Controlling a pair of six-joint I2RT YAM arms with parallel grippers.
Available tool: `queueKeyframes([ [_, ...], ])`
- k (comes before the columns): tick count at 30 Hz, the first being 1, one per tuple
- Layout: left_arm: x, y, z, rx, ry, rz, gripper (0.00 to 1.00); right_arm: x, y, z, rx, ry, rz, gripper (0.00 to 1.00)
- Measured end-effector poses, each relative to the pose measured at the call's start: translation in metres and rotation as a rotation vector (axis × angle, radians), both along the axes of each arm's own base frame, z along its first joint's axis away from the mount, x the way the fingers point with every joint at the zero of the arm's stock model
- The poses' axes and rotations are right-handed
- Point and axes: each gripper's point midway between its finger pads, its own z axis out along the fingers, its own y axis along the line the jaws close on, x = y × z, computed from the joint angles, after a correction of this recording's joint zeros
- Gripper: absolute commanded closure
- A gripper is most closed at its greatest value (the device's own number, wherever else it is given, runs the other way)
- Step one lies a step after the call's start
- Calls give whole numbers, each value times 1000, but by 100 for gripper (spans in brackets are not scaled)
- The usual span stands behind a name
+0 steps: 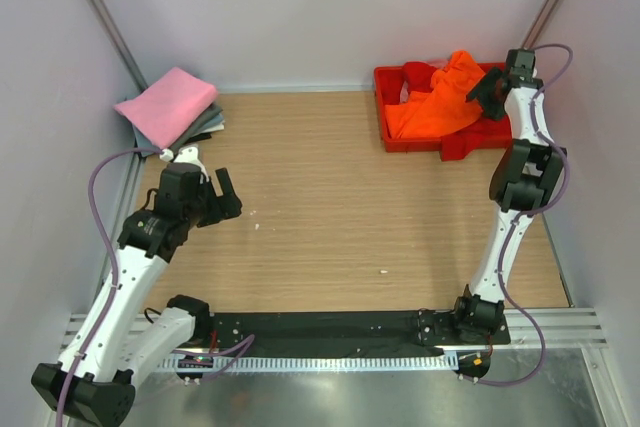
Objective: Fold and stack the t-shirts
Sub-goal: Grab the tshirt from the pile, then move the tshirt to the center of the board
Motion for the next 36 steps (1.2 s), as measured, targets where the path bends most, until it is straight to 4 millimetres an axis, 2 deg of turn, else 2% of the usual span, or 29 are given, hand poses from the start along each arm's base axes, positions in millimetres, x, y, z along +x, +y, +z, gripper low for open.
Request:
queueKeyframes([
  [1, 0, 0, 0, 0, 0, 1, 15, 1, 0, -1, 1, 2, -1, 44],
  [2, 0, 0, 0, 0, 1, 1, 15, 0, 0, -3, 5, 5, -4, 56],
  [3, 0, 0, 0, 0, 2, 1, 15, 0, 0, -3, 6, 5, -5, 56],
  [6, 1, 0, -2, 1, 7, 2, 15, 1, 0, -2, 8, 2, -1, 77],
  [7, 1, 0, -2, 1, 8, 2, 15, 1, 0, -2, 10, 0, -1, 91],
  [8, 1, 0, -2, 1, 8, 4, 15, 1, 0, -2, 12, -1, -1, 98],
  [16, 1, 2, -2, 1, 9, 11, 15, 2, 3, 0, 33, -11, 16, 98],
  [20, 1, 2, -2, 0, 9, 12, 15, 3, 19, 14, 62, -39, 63, 99],
  [22, 2, 2, -2, 0, 8, 12, 15, 4, 41, 37, 86, -80, 111, 98],
  [23, 2, 2, -2, 0, 8, 14, 15, 4, 57, 55, 98, -110, 141, 98],
  [25, 2, 3, -2, 2, 8, 17, 15, 1, 94, 101, 115, -187, 213, 99],
  [27, 2, 4, -2, 5, 7, 21, 15, -10, 142, 167, 123, -307, 304, 99],
  [29, 2, 5, -1, 6, 4, 23, 15, -35, 183, 237, 130, -444, 388, 99],
  [31, 2, 6, 0, 8, -1, 27, 15, -83, 217, 309, 134, -595, 462, 98],
  [33, 2, 6, 1, 8, -6, 29, 15, -132, 217, 358, 111, -727, 467, 97],
  [34, 2, 7, 1, 9, -9, 31, 15, -159, 209, 371, 98, -769, 445, 71],
  [35, 1, 7, 2, 9, -11, 32, 15, -173, 201, 368, 95, -778, 419, 48],
  [36, 1, 7, 2, 10, -12, 33, 15, -195, 192, 367, 79, -803, 388, 33],
])
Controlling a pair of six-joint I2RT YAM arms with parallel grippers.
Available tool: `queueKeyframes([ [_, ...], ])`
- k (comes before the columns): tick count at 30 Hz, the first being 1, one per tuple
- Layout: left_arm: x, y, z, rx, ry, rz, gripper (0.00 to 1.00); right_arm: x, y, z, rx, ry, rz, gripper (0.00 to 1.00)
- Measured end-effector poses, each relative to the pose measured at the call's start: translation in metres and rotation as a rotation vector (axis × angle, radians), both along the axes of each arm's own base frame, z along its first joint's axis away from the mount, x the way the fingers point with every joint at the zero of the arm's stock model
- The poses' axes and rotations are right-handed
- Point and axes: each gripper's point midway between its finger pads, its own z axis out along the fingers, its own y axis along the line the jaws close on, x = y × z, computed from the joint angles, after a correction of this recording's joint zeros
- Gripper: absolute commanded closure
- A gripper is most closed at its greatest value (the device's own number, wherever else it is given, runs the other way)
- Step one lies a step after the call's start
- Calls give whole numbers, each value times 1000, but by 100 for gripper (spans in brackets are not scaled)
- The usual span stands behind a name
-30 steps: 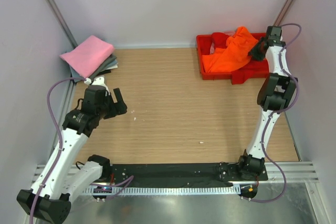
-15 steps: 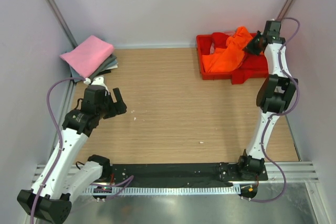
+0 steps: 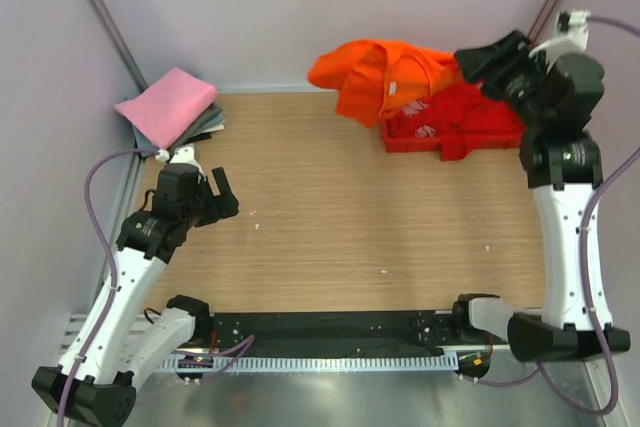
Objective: Fold and stack the t-shirts
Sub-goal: Move the tshirt to the center of the board
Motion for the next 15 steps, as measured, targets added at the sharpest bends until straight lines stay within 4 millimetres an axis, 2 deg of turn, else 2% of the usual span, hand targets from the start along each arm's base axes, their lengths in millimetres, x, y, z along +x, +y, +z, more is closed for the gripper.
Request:
queueKeyframes([
  [1, 0, 0, 0, 0, -1, 1, 15, -13, -7, -12, -1, 11, -30, 24],
  [2, 0, 1, 0, 2, -1, 3, 15, -20, -12, -35, -6, 51, -56, 21],
  [3, 0, 1, 0, 3, -1, 4, 15, -20, -15, -69, -14, 111, -73, 20],
  [4, 0, 2, 0, 7, 0, 7, 15, -17, -17, -111, -22, 204, -91, 19],
  [5, 0, 2, -1, 10, 1, 10, 15, -15, -19, -154, -29, 303, -104, 9],
  [6, 0, 3, -1, 14, 5, 14, 15, -18, -22, -208, -31, 425, -119, 0],
  [7, 0, 4, -2, 16, 8, 16, 16, -26, -23, -264, -40, 566, -129, 0],
  [8, 0, 4, -3, 19, 12, 18, 16, -46, -23, -324, -56, 730, -133, 0],
  [9, 0, 5, -4, 20, 17, 21, 16, -75, -23, -369, -72, 878, -138, 0],
  [10, -1, 4, -5, 19, 22, 23, 16, -102, -21, -396, -86, 987, -131, 0],
  [11, -2, 3, -6, 17, 27, 24, 16, -125, -20, -408, -101, 1057, -127, 0],
  [12, -2, 2, -6, 16, 30, 21, 16, -134, -19, -408, -108, 1071, -123, 0],
  [13, -3, -1, -7, 16, 34, 15, 16, -136, -18, -400, -113, 1045, -118, 0],
  [15, -6, -9, -10, 5, 52, 0, 21, -131, -15, -369, -112, 928, -112, 0],
])
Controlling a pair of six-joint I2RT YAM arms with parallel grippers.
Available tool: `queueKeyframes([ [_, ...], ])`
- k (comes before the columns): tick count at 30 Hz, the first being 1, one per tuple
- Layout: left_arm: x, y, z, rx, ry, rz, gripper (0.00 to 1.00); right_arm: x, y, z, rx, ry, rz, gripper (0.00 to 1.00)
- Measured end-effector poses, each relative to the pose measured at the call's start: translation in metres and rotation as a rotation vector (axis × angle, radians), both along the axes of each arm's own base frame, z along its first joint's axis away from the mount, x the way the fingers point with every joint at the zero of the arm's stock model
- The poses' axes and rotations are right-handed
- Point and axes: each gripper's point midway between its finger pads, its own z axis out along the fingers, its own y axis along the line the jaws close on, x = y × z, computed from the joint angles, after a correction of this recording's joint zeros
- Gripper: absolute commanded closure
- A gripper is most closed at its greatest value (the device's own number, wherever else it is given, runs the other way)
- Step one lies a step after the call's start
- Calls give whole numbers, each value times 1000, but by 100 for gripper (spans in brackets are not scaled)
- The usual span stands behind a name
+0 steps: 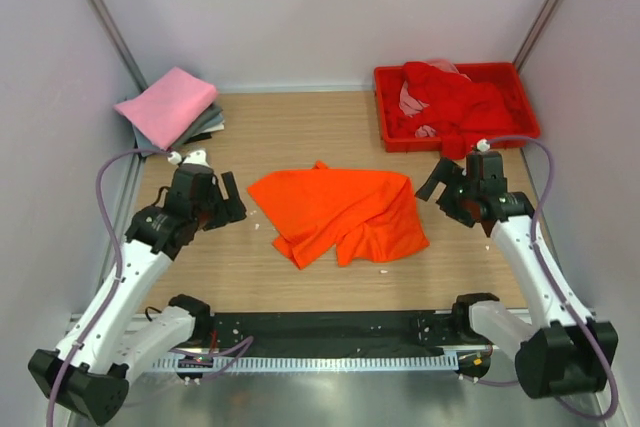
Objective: Fold and stack the t-shirts
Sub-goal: Move the tshirt to the center of the board, then flatten the tshirt out
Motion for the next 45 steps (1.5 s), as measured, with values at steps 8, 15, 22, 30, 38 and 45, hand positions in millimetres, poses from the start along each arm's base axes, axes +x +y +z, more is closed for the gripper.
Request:
queueKeyframes([
  [8, -37, -70, -31, -13, 124, -167, 26, -9, 31, 46, 12, -190, 112, 0],
  [15, -83, -104, -86, 57, 224, -257, 25, -39, 39, -7, -8, -37, 138, 0],
  [22, -71, -124, -124, 92, 271, -219, 25, -32, 50, -22, 13, 8, 99, 0],
  [30, -37, -119, -120, 128, 212, -119, 22, -40, 51, -57, -51, 83, 80, 0],
  [38, 62, -26, -86, -11, 116, 280, 29, -33, 47, -56, -73, 54, 61, 0],
  [45, 109, -7, -127, -21, 216, 338, 33, -32, 50, -56, -71, 49, 77, 0],
])
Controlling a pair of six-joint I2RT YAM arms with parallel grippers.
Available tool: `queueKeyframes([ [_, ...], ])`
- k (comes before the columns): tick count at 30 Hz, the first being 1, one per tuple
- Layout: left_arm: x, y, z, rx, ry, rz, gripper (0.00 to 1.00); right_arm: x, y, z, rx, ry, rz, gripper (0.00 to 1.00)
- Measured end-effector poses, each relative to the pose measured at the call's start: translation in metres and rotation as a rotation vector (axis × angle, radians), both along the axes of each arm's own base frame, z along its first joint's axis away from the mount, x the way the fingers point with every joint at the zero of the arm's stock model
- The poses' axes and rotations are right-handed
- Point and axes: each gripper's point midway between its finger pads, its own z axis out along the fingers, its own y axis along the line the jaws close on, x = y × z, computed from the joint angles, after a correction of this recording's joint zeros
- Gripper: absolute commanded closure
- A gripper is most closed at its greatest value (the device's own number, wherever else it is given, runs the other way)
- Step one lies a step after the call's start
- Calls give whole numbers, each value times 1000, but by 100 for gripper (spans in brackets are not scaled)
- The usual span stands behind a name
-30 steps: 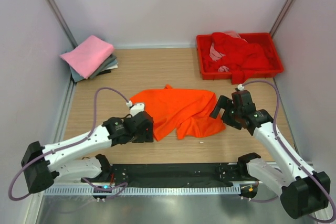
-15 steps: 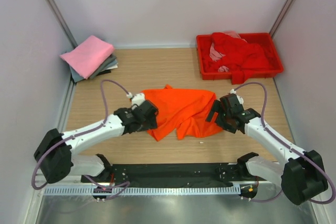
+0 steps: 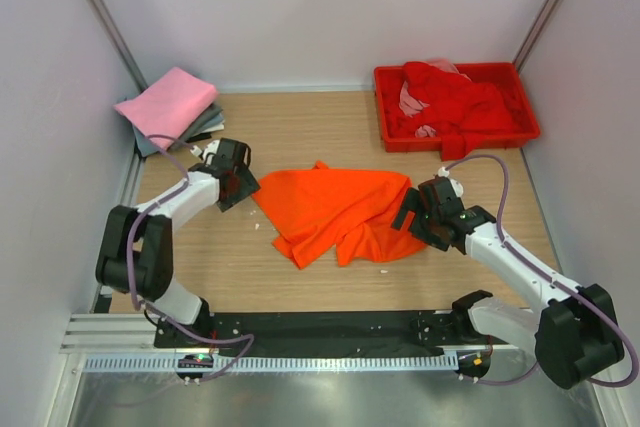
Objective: Fold and stack the t-shirts
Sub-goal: Flatten the tshirt out
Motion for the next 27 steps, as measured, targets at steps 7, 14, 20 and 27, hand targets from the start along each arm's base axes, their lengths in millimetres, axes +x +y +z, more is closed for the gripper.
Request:
queueKeyframes([
  [7, 23, -10, -24, -15, 26, -43, 35, 0, 2, 2, 8, -4, 15, 0],
  [14, 48, -17, -32, -14, -1, -67, 55, 0, 1, 2, -2, -7, 27, 0],
  [20, 58, -26, -35, -37, -28, -105, 100, 4, -2, -9, -37, 15, 15, 0],
  [27, 55, -31, -15, -65, -40, -137, 100, 8, -10, -22, -96, 52, -13, 0],
])
